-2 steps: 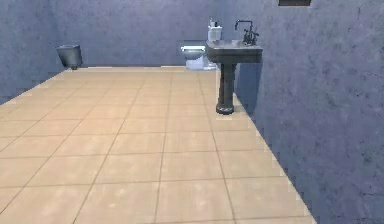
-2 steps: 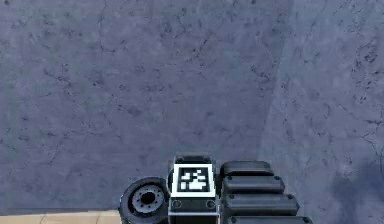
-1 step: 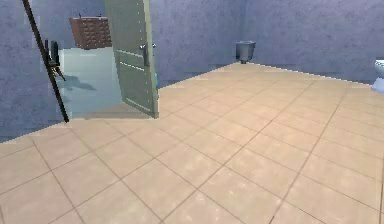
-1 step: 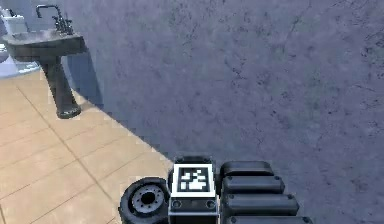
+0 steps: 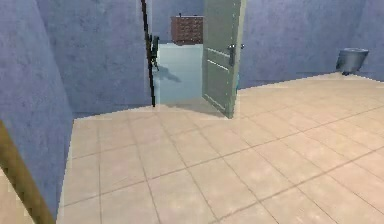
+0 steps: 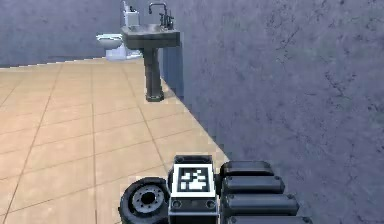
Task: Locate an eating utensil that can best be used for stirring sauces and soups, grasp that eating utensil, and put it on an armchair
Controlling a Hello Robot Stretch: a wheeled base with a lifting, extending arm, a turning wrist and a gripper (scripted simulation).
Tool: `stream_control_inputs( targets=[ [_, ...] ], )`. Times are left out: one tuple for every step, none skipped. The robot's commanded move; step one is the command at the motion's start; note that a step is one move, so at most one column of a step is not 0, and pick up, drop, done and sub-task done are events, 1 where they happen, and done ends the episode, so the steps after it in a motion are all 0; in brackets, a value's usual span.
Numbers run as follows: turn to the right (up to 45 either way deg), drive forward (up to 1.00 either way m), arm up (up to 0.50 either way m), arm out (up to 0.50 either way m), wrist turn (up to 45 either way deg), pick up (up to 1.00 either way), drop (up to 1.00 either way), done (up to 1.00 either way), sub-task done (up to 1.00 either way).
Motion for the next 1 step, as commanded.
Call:
stream_control_inputs(
  targets=[
    [0.0,1.0,0.0,0.0,0.0,0.0,0.0,0.0,0.0]
  ],
)
